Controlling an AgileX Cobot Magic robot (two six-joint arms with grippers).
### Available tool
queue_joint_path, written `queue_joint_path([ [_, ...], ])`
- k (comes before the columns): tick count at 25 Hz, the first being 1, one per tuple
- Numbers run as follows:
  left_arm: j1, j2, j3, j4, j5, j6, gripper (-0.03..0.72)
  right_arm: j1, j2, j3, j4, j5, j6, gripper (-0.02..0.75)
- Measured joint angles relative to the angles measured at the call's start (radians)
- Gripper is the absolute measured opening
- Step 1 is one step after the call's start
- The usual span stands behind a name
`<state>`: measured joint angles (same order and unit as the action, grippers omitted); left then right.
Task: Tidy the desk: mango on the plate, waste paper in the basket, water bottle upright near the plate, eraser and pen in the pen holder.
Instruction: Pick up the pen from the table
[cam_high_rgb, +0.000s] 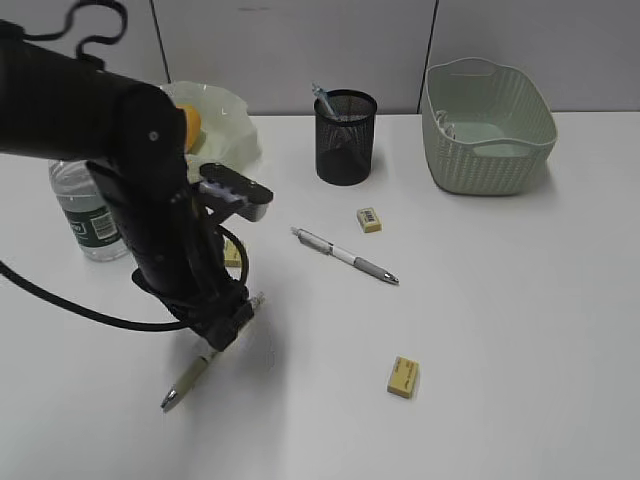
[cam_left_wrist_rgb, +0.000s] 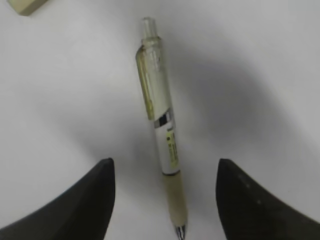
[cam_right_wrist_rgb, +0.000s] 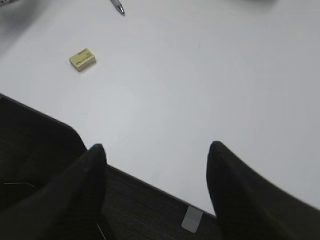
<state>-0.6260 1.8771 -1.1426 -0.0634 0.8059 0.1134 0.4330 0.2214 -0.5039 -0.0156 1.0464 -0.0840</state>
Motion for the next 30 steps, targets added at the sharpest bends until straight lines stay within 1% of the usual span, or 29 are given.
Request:
queue_joint_path([
  [2,-0.02,0.039,-0.025,0.057,0.012,-0.058,0.483,0.0,0.0,0.0,0.0,0.0,0.0,0.501],
  [4,-0.03,0.074,-0.043,0.069,0.012,-0.082,0.483,0.0,0.0,0.0,0.0,0.0,0.0,0.501],
  [9,-0.033,0.112,-0.057,0.081,-0.017,-0.099,0.479,0.0,0.0,0.0,0.0,-0.002,0.0,0.5],
  [14,-0.033,0.142,-0.059,0.078,-0.032,-0.102,0.428,0.0,0.0,0.0,0.0,-0.003,0.0,0.5],
  [16,-0.033,0.152,-0.064,0.077,-0.027,-0.102,0.397,0.0,0.0,0.0,0.0,-0.003,0.0,0.5],
  [18,-0.033,0.154,-0.067,0.08,-0.025,-0.103,0.343,0.0,0.0,0.0,0.0,-0.003,0.0,0.5],
  [23,-0.031,0.154,-0.067,0.084,-0.025,-0.103,0.106,0.0,0.0,0.0,0.0,-0.004,0.0,0.5],
  [30,-0.031,0.149,-0.067,0.063,0.002,-0.103,0.101,0.0,0.0,0.0,0.0,-0.004,0.0,0.5],
])
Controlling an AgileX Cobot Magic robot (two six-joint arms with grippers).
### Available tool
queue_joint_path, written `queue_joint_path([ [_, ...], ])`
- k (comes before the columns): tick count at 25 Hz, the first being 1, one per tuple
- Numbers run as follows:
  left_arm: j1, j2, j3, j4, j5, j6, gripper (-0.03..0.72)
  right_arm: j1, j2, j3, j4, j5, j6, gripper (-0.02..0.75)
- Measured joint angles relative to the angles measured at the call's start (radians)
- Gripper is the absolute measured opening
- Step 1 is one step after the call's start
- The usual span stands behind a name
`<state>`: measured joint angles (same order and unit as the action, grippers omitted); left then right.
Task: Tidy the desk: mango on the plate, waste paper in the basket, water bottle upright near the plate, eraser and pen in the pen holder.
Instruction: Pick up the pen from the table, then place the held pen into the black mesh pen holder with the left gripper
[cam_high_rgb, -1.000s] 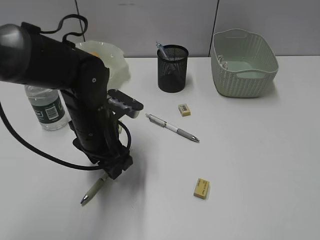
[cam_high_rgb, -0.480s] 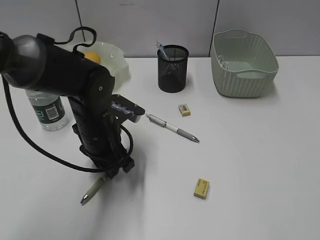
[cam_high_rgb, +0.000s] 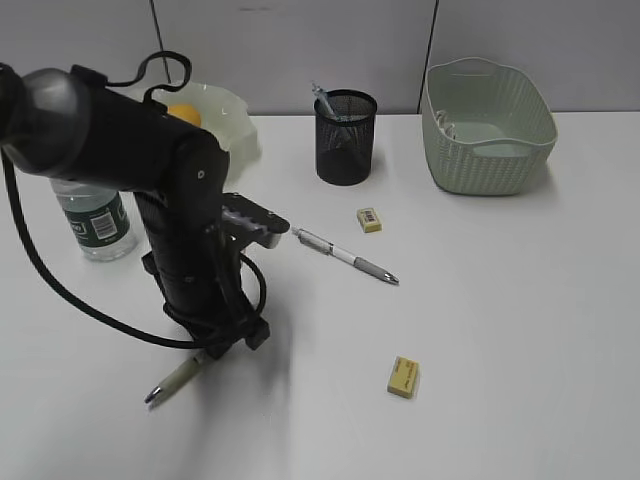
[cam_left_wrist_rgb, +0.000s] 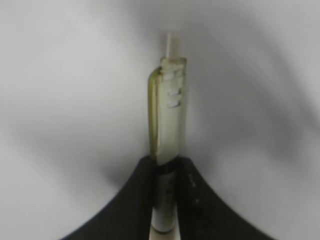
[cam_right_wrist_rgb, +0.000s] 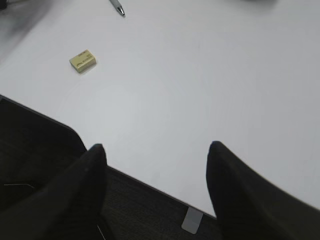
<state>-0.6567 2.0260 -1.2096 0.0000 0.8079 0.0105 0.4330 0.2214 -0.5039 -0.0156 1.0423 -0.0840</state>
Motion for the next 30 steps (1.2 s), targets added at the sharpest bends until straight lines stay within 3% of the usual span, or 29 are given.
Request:
queue_joint_path([
  [7,-0.002,-0.145,-0.01,-0.006,0.013,0.0,0.1,0.0,0.0,0.0,0.0,0.0,0.001,0.499],
  [13,-0.002,-0.241,-0.137,0.0,-0.136,0.0,0.1,0.0,0.0,0.0,0.0,-0.001,0.001,0.499],
  [25,0.01,-0.149,-0.19,0.012,-1.051,0.0,0.1,0.0,0.0,0.0,0.0,-0.001,0.001,0.499],
  [30,0.029,-0.005,-0.19,-0.082,-1.386,0.0,0.1,0.0,0.0,0.0,0.0,-0.001,0.001,0.499],
])
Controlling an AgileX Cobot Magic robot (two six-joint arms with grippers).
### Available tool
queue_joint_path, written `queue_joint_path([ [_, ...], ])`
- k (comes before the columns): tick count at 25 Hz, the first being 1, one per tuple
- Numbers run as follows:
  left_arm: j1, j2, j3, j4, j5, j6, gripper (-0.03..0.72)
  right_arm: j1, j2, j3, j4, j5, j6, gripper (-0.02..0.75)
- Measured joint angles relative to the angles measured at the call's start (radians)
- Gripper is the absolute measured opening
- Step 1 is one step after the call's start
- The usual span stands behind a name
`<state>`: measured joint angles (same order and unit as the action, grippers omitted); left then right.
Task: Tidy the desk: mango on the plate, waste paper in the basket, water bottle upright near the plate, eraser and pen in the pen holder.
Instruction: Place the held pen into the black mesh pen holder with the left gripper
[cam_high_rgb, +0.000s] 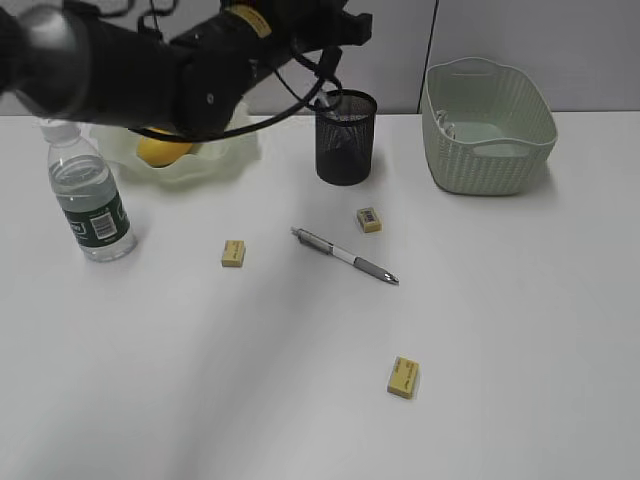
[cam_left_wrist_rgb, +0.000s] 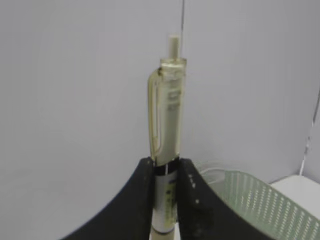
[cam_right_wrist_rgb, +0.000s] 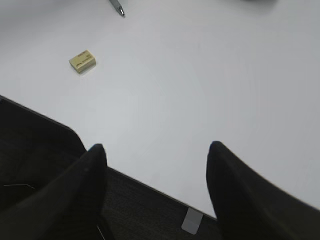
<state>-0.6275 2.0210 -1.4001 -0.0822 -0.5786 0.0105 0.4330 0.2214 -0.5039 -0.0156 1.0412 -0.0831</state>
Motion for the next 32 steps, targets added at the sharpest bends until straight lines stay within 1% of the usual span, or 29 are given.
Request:
queue_joint_path([
  [4,0.004,0.101,0.0,-0.103,-0.167,-0.004,0.1,0.0,0.0,0.0,0.0,0.0,0.0,0.499],
  [7,0.004,0.155,-0.013,-0.136,-0.194,-0.023,0.1,0.0,0.0,0.0,0.0,0.0,0.0,0.499],
  [12,0.004,0.233,-0.125,-0.141,-0.189,-0.03,0.1,0.0,0.0,0.0,0.0,-0.001,0.0,0.499],
  [16,0.004,0.3,-0.232,-0.142,-0.133,-0.032,0.1,0.0,0.0,0.0,0.0,-0.001,0.0,0.499],
  [22,0.005,0.347,-0.255,-0.141,-0.031,-0.033,0.109,0.0,0.0,0.0,0.0,-0.001,0.0,0.499],
  [24,0.005,0.356,-0.257,-0.141,-0.013,-0.032,0.149,0.0,0.0,0.0,0.0,-0.001,0.0,0.499],
  [25,0.005,0.358,-0.257,-0.141,-0.008,-0.032,0.188,0.0,0.0,0.0,0.0,-0.001,0.0,0.499],
  [26,0.005,0.359,-0.257,-0.141,-0.003,-0.032,0.232,0.0,0.0,0.0,0.0,-0.001,0.0,0.499],
  [28,0.005,0.359,-0.257,-0.137,-0.002,-0.032,0.354,0.0,0.0,0.0,0.0,-0.001,0.0,0.499],
  [30,0.005,0.359,-0.257,-0.131,-0.005,-0.032,0.454,0.0,0.0,0.0,0.0,-0.001,0.0,0.498],
  [32,0.005,0.355,-0.257,-0.127,-0.005,-0.032,0.512,0.0,0.0,0.0,0.0,-0.001,0.0,0.498],
])
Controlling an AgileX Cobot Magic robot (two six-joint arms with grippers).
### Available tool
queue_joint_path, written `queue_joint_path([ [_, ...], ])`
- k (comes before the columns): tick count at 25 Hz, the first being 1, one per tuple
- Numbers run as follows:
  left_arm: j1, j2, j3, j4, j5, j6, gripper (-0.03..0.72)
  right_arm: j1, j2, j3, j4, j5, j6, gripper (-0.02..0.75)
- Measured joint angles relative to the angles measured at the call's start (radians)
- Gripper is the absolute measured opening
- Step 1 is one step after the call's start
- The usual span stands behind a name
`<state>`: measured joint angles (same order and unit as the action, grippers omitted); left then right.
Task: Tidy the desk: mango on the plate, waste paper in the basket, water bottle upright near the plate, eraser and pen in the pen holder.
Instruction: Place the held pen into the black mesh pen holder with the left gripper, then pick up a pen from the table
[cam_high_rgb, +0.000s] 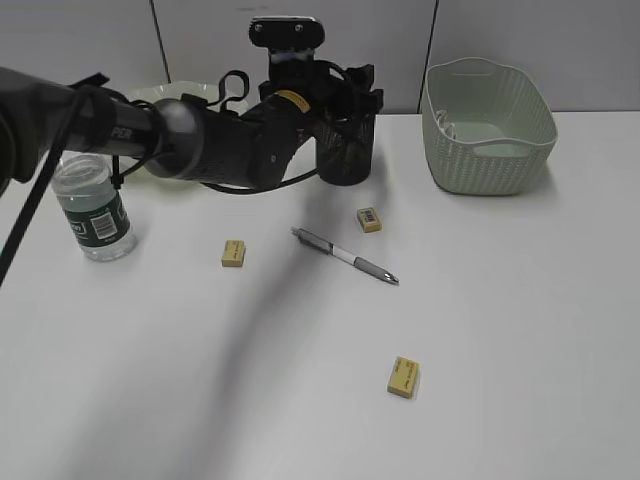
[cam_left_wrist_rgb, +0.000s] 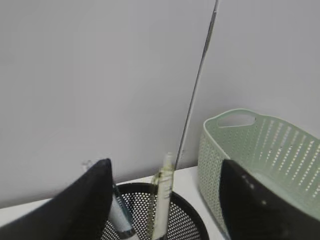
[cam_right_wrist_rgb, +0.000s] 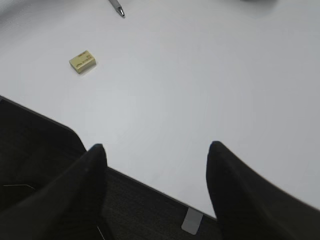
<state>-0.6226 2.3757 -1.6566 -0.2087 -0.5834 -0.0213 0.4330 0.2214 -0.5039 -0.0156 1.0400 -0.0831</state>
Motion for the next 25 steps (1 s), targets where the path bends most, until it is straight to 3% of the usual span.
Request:
queue_joint_path([
  [4,0.0,-0.051,0.0,0.04,0.047,0.001,0.539,0.0,0.0,0.0,0.0,0.0,0.0,0.498],
  [8,0.0,-0.159,0.0,0.086,0.248,0.002,0.541,0.0,0.0,0.0,0.0,0.0,0.0,0.498],
  [17,0.0,-0.445,-0.001,0.216,1.067,0.002,0.516,0.0,0.0,0.0,0.0,0.0,0.0,0.498],
  [25,0.0,-0.606,-0.001,0.236,1.693,0.002,0.451,0.0,0.0,0.0,0.0,0.0,0.0,0.498],
])
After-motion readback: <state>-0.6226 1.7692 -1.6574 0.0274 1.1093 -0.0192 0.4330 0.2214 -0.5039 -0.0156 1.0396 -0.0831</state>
